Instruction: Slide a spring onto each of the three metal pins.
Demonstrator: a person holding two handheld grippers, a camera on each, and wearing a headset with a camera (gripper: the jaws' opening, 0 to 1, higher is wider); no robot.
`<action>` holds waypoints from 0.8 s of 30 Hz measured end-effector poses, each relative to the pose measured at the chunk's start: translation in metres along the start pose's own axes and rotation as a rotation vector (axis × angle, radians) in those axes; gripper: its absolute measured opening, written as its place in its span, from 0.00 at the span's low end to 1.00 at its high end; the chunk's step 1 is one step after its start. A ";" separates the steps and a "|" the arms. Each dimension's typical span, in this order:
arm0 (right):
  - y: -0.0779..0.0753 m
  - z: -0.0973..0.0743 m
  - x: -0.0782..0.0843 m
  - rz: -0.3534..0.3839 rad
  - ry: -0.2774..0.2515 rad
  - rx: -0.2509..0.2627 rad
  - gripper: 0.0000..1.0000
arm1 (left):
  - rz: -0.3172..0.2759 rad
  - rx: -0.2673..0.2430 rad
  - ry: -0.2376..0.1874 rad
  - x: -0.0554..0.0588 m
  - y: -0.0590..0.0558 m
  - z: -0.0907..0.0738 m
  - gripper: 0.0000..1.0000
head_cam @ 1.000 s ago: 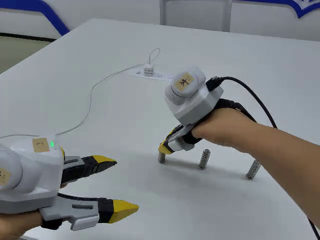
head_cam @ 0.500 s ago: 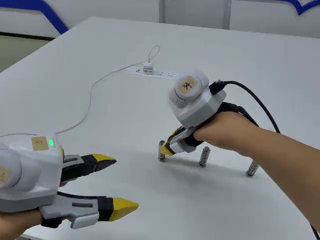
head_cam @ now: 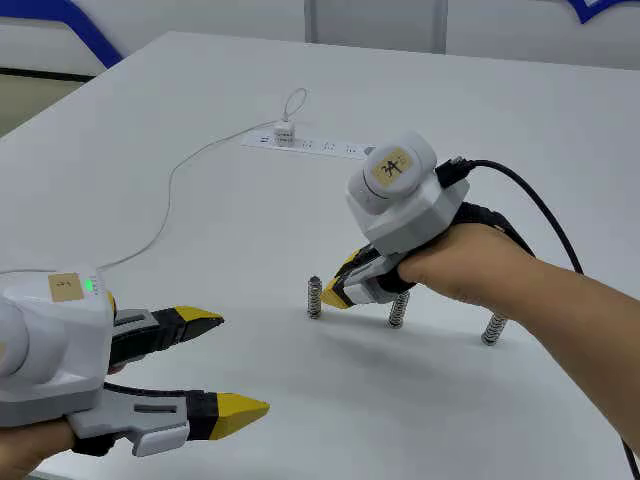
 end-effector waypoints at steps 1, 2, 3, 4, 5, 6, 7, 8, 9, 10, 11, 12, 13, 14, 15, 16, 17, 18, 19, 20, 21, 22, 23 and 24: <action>0.001 -0.002 0.001 -0.001 -0.003 0.003 0.19 | -0.001 0.000 -0.001 0.000 0.000 0.000 0.64; 0.001 -0.004 0.003 -0.003 -0.006 0.007 0.19 | -0.001 -0.001 -0.002 0.000 0.000 0.000 0.64; 0.002 -0.005 0.004 -0.003 -0.008 0.009 0.19 | -0.001 0.000 -0.002 0.000 0.000 0.000 0.64; 0.003 -0.007 0.005 -0.002 -0.012 0.011 0.19 | -0.001 0.001 -0.002 0.000 0.000 0.000 0.64; 0.004 -0.009 0.007 -0.001 -0.016 0.013 0.19 | 0.000 0.002 -0.002 0.000 0.000 0.000 0.64; 0.005 -0.010 0.008 -0.003 -0.018 0.015 0.19 | 0.000 0.003 -0.001 0.000 0.000 0.000 0.64; 0.005 -0.011 0.010 -0.004 -0.019 0.017 0.19 | 0.000 0.003 -0.001 0.000 -0.001 0.000 0.64; 0.007 -0.013 0.012 -0.004 -0.020 0.017 0.19 | 0.001 0.004 -0.002 0.000 -0.001 0.000 0.64; 0.008 -0.016 0.014 -0.003 -0.023 0.017 0.19 | 0.001 0.004 -0.003 -0.001 -0.001 0.000 0.64; 0.009 -0.017 0.015 -0.002 -0.027 0.017 0.20 | 0.001 0.005 -0.003 -0.001 -0.001 0.000 0.64; 0.010 -0.019 0.016 -0.001 -0.031 0.017 0.20 | 0.000 0.006 -0.004 -0.001 -0.001 0.000 0.64; 0.012 -0.021 0.018 -0.001 -0.038 0.017 0.20 | -0.001 0.007 -0.006 -0.001 -0.001 0.000 0.64; 0.013 -0.022 0.019 -0.002 -0.041 0.017 0.20 | -0.001 0.007 -0.006 -0.001 -0.001 0.000 0.64; 0.014 -0.024 0.020 -0.003 -0.046 0.015 0.20 | -0.001 0.007 -0.006 -0.001 -0.001 0.000 0.64; 0.016 -0.026 0.021 -0.006 -0.052 0.015 0.21 | 0.000 0.008 -0.005 -0.001 -0.001 0.000 0.64; 0.017 -0.028 0.023 -0.008 -0.056 0.015 0.21 | 0.001 0.008 -0.005 -0.001 -0.001 0.000 0.64; 0.019 -0.030 0.024 -0.011 -0.062 0.015 0.21 | 0.001 0.010 -0.004 -0.001 -0.001 0.000 0.64; 0.020 -0.032 0.025 -0.010 -0.066 0.014 0.21 | 0.001 0.010 -0.004 -0.001 -0.001 0.000 0.64; 0.021 -0.034 0.027 -0.010 -0.073 0.013 0.21 | 0.002 0.012 -0.004 -0.001 -0.002 0.000 0.64; 0.022 -0.035 0.028 -0.010 -0.076 0.013 0.21 | 0.002 0.012 -0.004 -0.001 -0.002 0.001 0.64; 0.023 -0.037 0.030 -0.009 -0.078 0.012 0.22 | 0.002 0.012 -0.005 -0.001 -0.002 0.001 0.64; 0.025 -0.039 0.033 -0.006 -0.083 0.010 0.22 | 0.003 0.013 -0.005 -0.001 -0.002 0.001 0.64; 0.026 -0.041 0.035 -0.003 -0.085 0.009 0.22 | 0.003 0.013 -0.006 -0.001 -0.002 0.000 0.64; 0.027 -0.043 0.038 -0.007 -0.092 0.010 0.22 | 0.003 0.013 -0.007 -0.001 -0.002 0.000 0.64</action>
Point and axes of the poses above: the centre of the closed fingertips' face, and the gripper's own axes: z roughly forward along the fingers, y roughly to its left, x roughly out of its underside, the point moved 7 cm from there along -z, roughly backward along the fingers, and after that the axes turned 4 degrees about x, right-handed, at the moved point
